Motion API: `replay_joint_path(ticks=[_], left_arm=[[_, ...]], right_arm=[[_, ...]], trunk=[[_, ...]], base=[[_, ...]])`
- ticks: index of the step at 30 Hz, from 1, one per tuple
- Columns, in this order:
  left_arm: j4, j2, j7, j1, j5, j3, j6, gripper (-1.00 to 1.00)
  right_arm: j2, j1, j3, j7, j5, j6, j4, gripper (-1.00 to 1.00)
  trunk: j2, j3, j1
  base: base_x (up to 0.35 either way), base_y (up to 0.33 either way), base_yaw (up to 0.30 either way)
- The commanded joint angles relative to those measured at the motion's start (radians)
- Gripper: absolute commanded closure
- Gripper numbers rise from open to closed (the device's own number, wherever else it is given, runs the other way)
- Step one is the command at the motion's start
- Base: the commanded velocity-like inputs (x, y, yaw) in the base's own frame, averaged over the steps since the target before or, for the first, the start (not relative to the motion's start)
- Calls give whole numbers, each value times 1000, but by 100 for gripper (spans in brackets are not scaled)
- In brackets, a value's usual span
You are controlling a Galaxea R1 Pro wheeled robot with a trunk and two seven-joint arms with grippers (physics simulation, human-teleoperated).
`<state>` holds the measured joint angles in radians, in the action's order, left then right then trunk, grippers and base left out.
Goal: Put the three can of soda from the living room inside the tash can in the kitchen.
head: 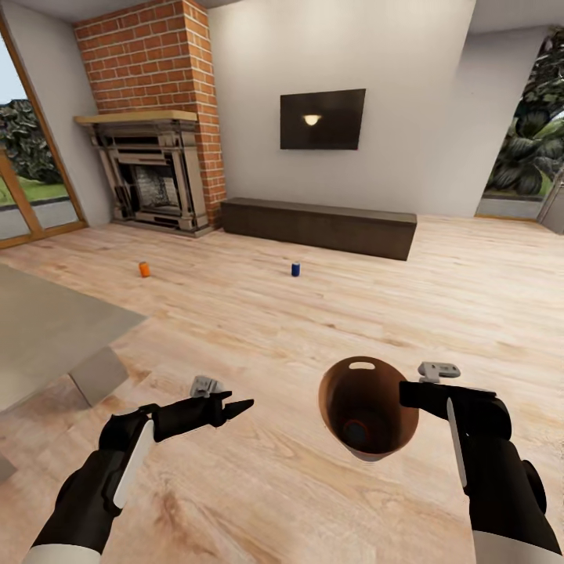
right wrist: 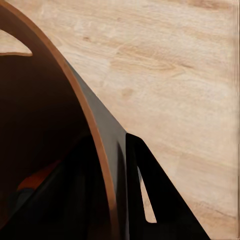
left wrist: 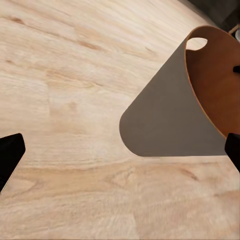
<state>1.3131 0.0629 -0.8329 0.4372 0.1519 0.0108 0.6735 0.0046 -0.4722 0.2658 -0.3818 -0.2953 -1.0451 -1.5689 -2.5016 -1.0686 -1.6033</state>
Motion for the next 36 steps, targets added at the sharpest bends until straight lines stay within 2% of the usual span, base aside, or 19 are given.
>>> replay_joint_path(ticks=[1,19,27,36], left_arm=[[0,0,0,0,0,0,0,-100],[0,0,0,0,0,0,0,-100],[0,0,35,0,0,0,5,-100],[0,0,39,0,0,0,6,-100]], right_arm=[[0,0,0,0,18,-2,0,100],[0,0,-5,-1,18,-2,0,100],[0,0,-5,-2,18,-2,0,100],[-1,0,-4,-2,18,-2,0,100]], trunk=[[0,1,0],[0,11,0],[0,12,0],[0,12,0]], base=[[337,0,-218],[337,0,-200],[337,0,-21],[337,0,0]])
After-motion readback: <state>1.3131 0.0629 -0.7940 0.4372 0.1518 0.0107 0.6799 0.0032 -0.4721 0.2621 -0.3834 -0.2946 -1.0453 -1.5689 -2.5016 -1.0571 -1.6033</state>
